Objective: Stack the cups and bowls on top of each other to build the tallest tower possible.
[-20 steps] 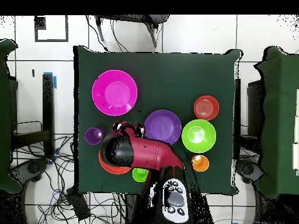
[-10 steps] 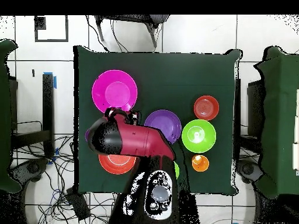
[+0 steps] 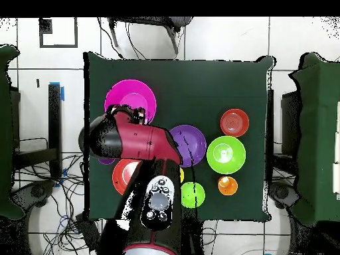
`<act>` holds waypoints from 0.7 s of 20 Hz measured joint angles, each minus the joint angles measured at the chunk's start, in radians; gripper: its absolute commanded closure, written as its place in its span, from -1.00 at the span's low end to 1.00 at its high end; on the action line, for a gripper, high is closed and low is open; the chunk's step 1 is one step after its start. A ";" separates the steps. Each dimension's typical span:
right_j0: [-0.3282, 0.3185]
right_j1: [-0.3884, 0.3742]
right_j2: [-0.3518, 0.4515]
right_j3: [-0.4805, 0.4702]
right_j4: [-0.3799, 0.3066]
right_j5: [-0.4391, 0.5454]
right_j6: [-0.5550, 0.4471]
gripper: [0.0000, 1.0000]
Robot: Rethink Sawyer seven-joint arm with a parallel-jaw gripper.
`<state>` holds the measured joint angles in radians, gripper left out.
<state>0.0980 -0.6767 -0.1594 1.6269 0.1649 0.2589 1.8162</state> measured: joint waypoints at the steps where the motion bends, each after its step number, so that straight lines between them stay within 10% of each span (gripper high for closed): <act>1: 0.008 0.014 -0.006 -0.023 0.008 0.011 0.009 -1.00; 14: 0.048 0.155 -0.031 -0.181 0.069 0.055 0.026 -1.00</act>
<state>0.1464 -0.5221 -0.1907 1.4458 0.2339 0.3138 1.8418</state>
